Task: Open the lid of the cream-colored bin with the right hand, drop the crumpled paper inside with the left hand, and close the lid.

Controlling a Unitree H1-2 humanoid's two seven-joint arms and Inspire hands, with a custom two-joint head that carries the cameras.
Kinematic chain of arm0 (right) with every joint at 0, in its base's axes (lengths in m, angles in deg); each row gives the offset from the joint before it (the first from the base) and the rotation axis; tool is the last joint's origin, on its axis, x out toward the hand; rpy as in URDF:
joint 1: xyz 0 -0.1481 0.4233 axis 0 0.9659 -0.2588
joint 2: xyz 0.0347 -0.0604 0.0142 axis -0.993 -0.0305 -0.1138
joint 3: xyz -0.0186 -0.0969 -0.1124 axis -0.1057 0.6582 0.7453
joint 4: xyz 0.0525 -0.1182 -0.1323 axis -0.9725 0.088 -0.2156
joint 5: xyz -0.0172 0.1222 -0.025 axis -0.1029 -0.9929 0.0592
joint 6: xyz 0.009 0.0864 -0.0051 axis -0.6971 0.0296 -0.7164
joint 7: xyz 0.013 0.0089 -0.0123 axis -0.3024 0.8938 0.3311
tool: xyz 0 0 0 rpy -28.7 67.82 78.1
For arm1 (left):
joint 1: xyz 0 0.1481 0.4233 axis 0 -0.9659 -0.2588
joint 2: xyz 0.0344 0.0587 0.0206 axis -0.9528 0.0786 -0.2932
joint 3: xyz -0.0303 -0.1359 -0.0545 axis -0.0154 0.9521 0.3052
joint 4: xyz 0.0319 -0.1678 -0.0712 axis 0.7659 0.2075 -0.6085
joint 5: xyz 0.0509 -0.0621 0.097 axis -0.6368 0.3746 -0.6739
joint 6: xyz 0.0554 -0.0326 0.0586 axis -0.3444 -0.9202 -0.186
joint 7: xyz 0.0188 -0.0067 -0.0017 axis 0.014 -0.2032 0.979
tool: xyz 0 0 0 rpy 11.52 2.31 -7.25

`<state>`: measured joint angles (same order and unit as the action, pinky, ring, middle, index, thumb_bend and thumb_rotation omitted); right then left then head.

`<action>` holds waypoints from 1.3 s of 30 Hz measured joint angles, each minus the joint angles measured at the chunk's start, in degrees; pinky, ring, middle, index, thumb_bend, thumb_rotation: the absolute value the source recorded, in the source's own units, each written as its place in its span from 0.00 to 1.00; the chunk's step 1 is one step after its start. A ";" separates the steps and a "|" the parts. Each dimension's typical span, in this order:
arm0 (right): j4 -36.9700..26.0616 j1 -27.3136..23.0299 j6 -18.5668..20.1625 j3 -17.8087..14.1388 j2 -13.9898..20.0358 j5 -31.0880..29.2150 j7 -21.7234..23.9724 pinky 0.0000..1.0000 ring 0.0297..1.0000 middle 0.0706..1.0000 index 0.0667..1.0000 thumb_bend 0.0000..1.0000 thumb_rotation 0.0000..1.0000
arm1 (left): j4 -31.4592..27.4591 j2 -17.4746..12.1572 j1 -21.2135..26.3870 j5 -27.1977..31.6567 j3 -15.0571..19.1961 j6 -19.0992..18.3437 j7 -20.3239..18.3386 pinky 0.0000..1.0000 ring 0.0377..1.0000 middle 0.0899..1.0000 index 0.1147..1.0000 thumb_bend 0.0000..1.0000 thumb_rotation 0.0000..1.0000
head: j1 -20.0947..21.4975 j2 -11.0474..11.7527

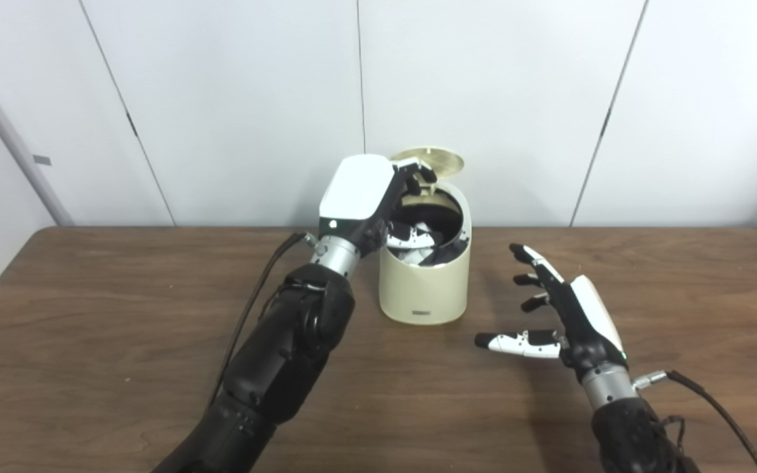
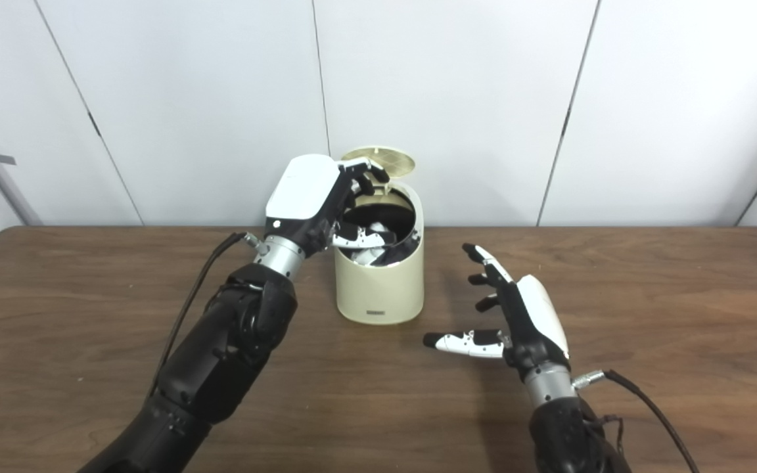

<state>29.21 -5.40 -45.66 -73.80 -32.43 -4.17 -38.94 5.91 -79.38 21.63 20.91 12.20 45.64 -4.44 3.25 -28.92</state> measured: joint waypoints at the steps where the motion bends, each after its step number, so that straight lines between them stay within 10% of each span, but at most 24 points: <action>1: 0.00 0.00 0.01 0.00 0.00 0.00 0.00 0.58 0.78 0.89 0.89 0.80 0.22 | -0.01 0.00 0.00 0.08 0.01 0.01 0.00 0.71 0.73 0.74 0.77 0.88 0.20 | 0.00 0.00; 9: -0.09 0.03 0.03 0.02 -0.01 0.13 0.02 0.58 0.78 0.89 0.89 0.80 0.23 | -0.14 -0.01 -0.08 0.25 0.05 0.01 0.04 0.66 0.69 0.71 0.72 0.87 0.16 | 0.17 -0.18; 18: -0.10 0.06 -0.90 -0.72 -0.86 0.10 -2.35 0.61 0.78 0.86 0.85 0.71 0.27 | -3.69 2.65 -6.17 11.50 6.11 4.16 2.65 0.46 0.50 0.53 0.44 0.51 0.06 | 0.53 0.26; 39: 1.33 -10.17 -2.49 0.32 3.98 1.20 0.19 0.66 0.81 0.87 0.86 0.70 0.35 | -12.78 4.65 -25.38 26.99 17.26 10.16 4.37 0.47 0.56 0.59 0.43 0.50 0.04 | 1.41 4.22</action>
<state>30.55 -15.57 -48.14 -73.48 -28.44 -2.97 -38.75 -6.87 -74.73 -3.74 47.90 29.47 55.80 -0.07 4.66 -24.70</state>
